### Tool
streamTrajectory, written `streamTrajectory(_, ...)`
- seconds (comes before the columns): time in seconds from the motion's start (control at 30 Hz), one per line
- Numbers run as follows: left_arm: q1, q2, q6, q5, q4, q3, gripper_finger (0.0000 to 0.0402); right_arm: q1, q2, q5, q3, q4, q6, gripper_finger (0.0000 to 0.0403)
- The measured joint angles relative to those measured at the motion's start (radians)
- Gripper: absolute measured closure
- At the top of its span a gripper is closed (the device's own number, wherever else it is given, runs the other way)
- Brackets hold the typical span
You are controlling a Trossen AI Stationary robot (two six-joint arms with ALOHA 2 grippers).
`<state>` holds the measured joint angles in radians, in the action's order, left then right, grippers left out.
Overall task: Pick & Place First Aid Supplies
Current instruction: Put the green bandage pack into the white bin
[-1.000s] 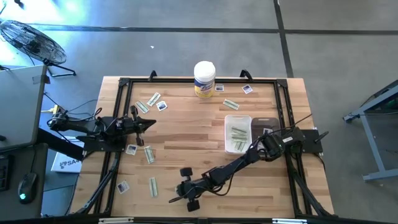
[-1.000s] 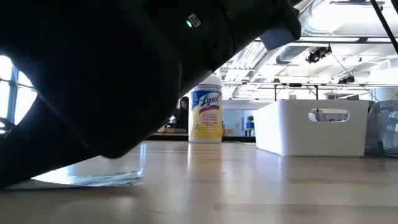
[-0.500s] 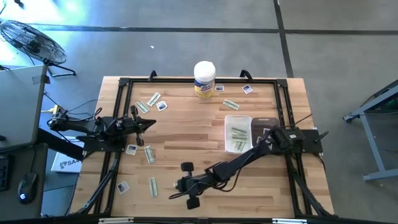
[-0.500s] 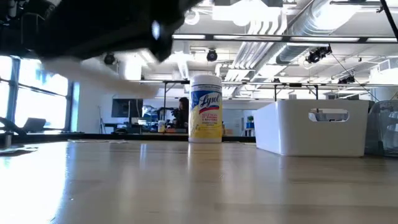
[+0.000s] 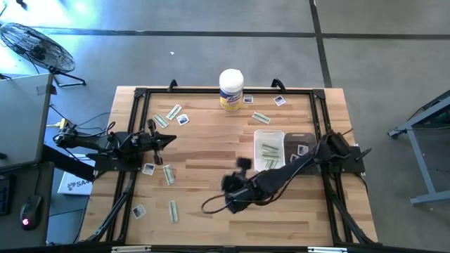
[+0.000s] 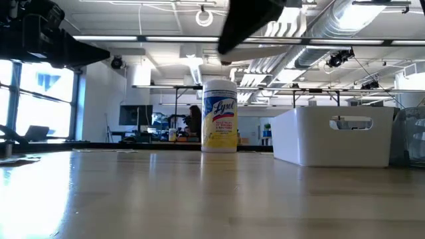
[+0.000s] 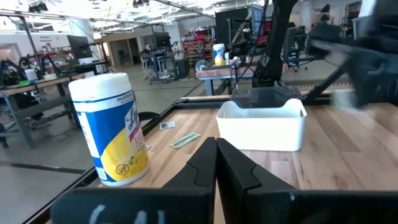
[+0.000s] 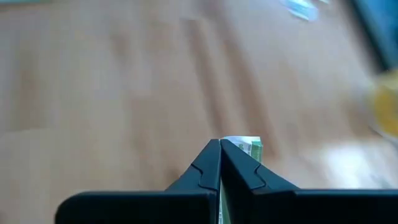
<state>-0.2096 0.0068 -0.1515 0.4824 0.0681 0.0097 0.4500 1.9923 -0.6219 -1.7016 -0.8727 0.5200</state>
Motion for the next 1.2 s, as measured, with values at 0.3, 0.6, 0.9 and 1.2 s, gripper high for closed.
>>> streamTrajectory(0.3, 0.0, 0.0, 0.0, 0.0, 0.0, 0.0, 0.0401, -0.017, -0.086, -0.221, 0.01, -0.642, 0.709, 0.0403)
streamTrajectory(0.6, 0.0, 0.0, 0.0, 0.0, 0.0, 0.0, 0.0401, -0.138, -0.255, -0.116, 0.386, -0.334, 0.762, 0.0403)
streamTrajectory(0.9, 0.0, 0.0, 0.0, 0.0, 0.0, 0.0, 0.0401, -0.288, -0.359, 0.004, 0.688, -0.044, 0.721, 0.038)
streamTrajectory(1.2, 0.0, 0.0, 0.0, 0.0, 0.0, 0.0, 0.0401, -0.346, -0.373, 0.035, 0.717, -0.013, 0.618, 0.0322)
